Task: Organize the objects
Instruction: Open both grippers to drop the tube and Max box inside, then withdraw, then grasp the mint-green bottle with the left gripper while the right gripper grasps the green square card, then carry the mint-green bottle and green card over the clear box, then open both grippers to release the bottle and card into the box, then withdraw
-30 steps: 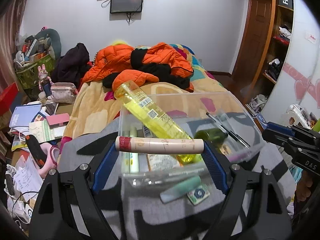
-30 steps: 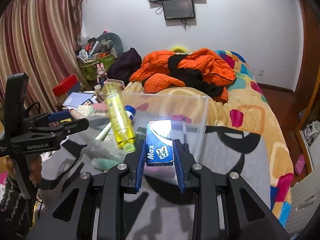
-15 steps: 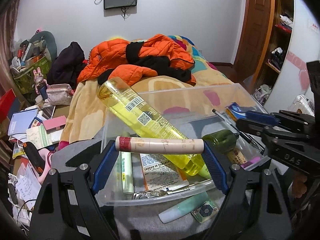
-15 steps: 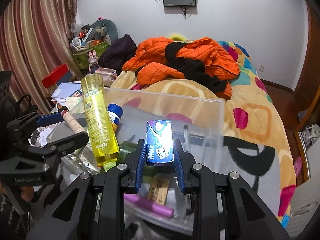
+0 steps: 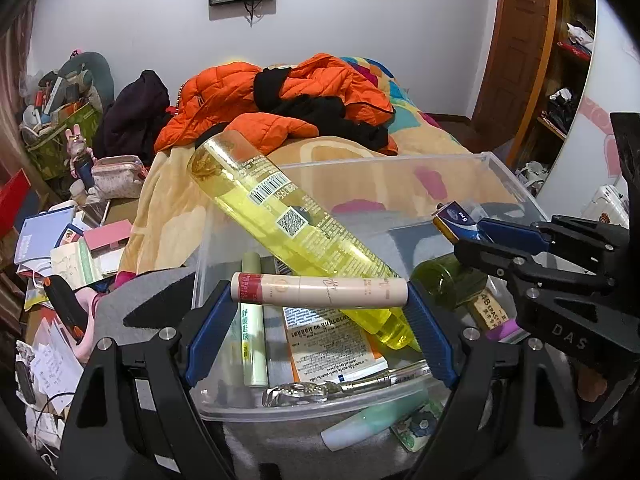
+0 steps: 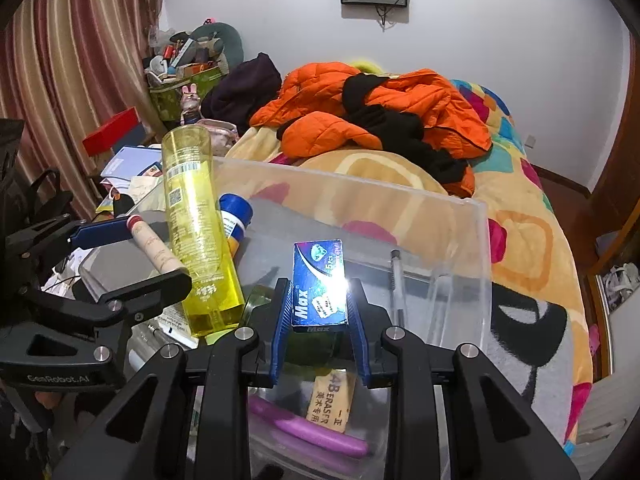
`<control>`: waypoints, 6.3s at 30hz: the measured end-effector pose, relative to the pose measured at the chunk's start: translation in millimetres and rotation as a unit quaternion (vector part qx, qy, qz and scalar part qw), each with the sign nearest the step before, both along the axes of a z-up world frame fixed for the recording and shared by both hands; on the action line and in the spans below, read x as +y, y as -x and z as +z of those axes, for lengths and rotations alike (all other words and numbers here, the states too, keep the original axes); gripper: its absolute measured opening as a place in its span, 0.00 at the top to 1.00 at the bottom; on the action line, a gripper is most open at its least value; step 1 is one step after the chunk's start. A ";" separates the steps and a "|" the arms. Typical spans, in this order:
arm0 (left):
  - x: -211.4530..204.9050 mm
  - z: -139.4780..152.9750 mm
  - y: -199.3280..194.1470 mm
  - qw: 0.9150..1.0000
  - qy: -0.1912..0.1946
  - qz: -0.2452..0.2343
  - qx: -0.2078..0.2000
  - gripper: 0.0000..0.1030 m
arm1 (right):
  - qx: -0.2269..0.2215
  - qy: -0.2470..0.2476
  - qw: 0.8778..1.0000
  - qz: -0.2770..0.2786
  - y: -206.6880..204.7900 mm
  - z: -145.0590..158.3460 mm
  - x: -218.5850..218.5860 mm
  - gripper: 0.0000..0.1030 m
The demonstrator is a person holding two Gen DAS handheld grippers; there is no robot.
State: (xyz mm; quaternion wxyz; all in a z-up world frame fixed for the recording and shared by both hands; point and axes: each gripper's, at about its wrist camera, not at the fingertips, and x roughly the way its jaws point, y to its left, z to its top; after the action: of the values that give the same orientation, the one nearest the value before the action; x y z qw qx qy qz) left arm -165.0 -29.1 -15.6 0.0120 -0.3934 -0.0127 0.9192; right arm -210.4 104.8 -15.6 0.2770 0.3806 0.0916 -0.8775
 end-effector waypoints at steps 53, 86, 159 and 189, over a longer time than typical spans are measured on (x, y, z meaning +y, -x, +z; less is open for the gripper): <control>-36.4 -28.8 -90.1 0.998 -0.030 0.025 -0.044 0.07 | -0.049 -0.026 0.996 0.067 -98.3 -49.9 -39.5 0.68; 51.3 -46.9 -43.9 0.985 0.028 -0.128 -0.108 0.39 | -0.066 0.038 0.997 -0.028 -94.8 -30.0 78.5 0.69; 0.5 16.4 -31.4 1.000 -0.015 0.006 0.026 0.48 | 0.002 0.056 0.998 -0.001 -54.3 25.3 31.0 0.56; 36.3 33.6 -121.2 0.997 -0.014 -0.005 0.081 0.09 | 0.040 0.081 0.996 -0.012 -124.2 41.3 72.4 0.24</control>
State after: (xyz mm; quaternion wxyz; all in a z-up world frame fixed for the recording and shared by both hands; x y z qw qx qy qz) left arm -43.8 7.2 18.0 0.0229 -0.3177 -0.0224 0.9477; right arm -86.2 177.1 25.6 0.2927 0.3222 0.0267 -0.8999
